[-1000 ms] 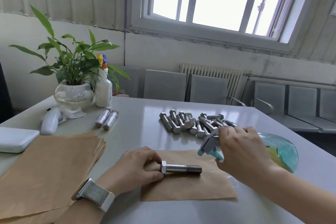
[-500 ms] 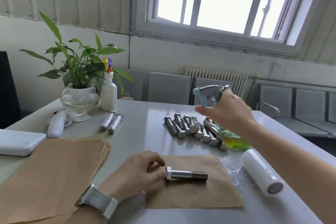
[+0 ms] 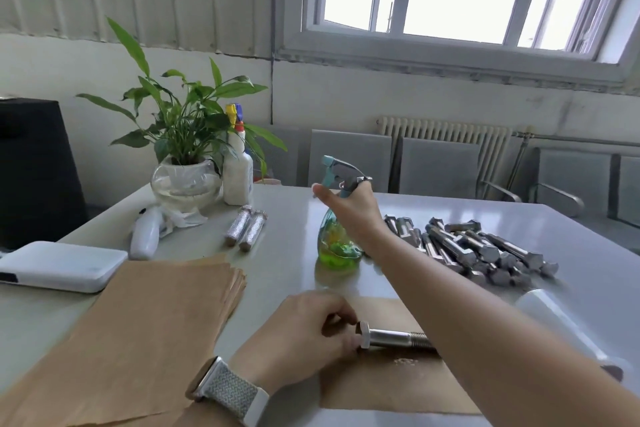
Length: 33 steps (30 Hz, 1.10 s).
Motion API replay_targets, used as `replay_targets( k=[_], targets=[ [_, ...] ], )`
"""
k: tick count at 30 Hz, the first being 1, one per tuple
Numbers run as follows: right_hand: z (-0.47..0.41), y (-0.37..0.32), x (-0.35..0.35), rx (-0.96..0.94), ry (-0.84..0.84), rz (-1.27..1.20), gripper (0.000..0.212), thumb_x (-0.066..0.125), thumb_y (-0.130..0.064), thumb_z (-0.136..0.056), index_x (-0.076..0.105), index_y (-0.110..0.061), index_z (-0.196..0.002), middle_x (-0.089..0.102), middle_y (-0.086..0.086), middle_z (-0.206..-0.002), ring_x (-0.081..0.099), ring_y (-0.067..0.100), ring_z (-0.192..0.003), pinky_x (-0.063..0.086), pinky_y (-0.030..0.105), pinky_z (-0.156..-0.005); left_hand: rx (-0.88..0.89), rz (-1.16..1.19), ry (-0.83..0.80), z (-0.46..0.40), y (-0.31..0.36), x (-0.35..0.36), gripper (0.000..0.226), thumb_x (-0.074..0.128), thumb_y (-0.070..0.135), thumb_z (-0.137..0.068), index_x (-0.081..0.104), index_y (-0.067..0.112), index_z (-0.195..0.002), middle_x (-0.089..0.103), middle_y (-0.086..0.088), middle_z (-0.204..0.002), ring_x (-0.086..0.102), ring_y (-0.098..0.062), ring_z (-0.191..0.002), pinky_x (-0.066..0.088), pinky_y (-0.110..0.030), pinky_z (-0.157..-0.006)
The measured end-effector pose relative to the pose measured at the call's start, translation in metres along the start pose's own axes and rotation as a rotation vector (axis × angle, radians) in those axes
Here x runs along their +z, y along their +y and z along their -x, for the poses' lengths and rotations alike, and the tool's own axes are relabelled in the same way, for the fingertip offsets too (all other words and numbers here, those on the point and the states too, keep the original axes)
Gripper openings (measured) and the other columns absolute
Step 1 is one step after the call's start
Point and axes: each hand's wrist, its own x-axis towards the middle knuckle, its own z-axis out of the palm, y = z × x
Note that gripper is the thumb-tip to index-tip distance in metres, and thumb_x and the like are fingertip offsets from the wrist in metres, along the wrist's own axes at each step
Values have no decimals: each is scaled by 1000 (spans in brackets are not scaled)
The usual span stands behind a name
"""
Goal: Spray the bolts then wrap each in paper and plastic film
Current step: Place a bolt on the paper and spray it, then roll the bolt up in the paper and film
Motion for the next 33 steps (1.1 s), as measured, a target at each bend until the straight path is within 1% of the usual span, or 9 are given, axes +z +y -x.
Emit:
replay_targets(
  k=[5,9,11,14,17,19,21,27,33],
  targets=[
    [-2,14,-2,61,-27,63,53,80,-53,-73,48,-26,-106,60,-6,-97,60,15,-92,47,30,-76,-8,31,12,-1,-1,1,25,68,48,-82,68,33,-102,63,16,-98,57,-1,-96,48,-27,-87],
    [9,14,-27,68,-95,106,72,79,-49,-77,45,-21,-134,58,-6,-122,57,12,-105,48,33,-92,1,-15,25,-1,2,1,30,69,55,-79,67,36,-102,62,18,-95,56,2,-94,43,-16,-84],
    [28,8,-54,40,-85,191,74,78,-42,-80,42,-19,-141,56,-2,-128,58,11,-100,50,36,-94,14,-36,39,0,5,2,29,70,53,-79,67,35,-102,62,18,-95,56,3,-93,41,-11,-82],
    [84,-1,-108,-246,-185,451,54,78,-38,-79,54,-28,-126,63,-11,-109,60,5,-94,51,32,-83,35,-43,42,0,9,1,25,71,48,-81,69,33,-102,65,15,-97,58,2,-93,44,-17,-85],
    [150,-3,-153,-592,-510,836,37,66,-53,-80,57,-40,-114,59,-24,-101,53,-7,-91,42,16,-78,45,-13,40,1,14,-1,24,71,44,-83,69,33,-104,65,16,-101,59,1,-96,43,-22,-91],
    [175,8,-169,-794,-627,1116,26,65,-52,-76,64,-39,-99,59,-23,-94,55,-4,-87,38,18,-80,55,2,49,2,17,-2,20,70,43,-85,69,34,-103,64,20,-102,58,4,-99,43,-19,-92],
    [188,14,-172,-870,-627,1274,9,67,-43,-73,65,-37,-79,59,-21,-78,58,0,-76,40,22,-82,73,-4,56,2,19,-2,16,70,41,-86,70,34,-101,65,22,-102,58,7,-99,42,-16,-91],
    [195,18,-169,-883,-534,1288,9,65,-25,-66,58,-31,-65,54,-16,-61,56,8,-63,54,26,-76,97,-5,43,4,23,-2,15,68,45,-86,73,36,-97,65,26,-99,61,5,-97,44,-18,-88],
    [191,14,-164,-662,-476,1210,15,70,-37,-64,62,-34,-77,61,-17,-84,60,7,-73,49,23,-65,97,7,3,5,26,-6,50,56,78,-75,71,36,-98,66,22,-97,62,2,-98,46,-23,-89]
  ],
)
